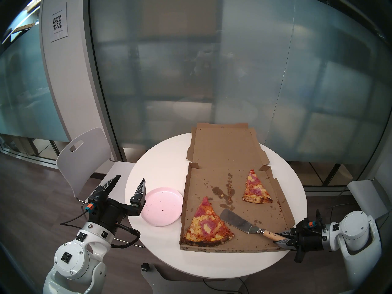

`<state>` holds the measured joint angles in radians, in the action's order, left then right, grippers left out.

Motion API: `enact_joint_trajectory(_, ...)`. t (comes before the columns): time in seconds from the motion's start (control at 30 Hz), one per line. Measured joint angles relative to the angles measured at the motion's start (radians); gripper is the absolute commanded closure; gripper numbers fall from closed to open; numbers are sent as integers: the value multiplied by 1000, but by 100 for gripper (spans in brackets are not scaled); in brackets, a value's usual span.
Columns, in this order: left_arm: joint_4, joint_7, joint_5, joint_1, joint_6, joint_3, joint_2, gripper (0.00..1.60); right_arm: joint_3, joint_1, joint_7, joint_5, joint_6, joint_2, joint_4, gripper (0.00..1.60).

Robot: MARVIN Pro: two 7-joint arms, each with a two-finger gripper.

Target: Put pizza slice onto the plate

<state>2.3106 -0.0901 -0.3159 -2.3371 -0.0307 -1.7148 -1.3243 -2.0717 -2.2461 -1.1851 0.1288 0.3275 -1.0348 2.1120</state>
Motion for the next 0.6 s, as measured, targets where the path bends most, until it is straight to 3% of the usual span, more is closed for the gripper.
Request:
enact_joint_trajectory(0.27,0,1,-1,0,-1,0,1,0,-57,-26,-39,-13,-11,4,-1,160)
enact_joint_trajectory(0.6,0,3,-1,-1,-1,1,3,0,-51,-45,-61,-14,-17,2,-1,160)
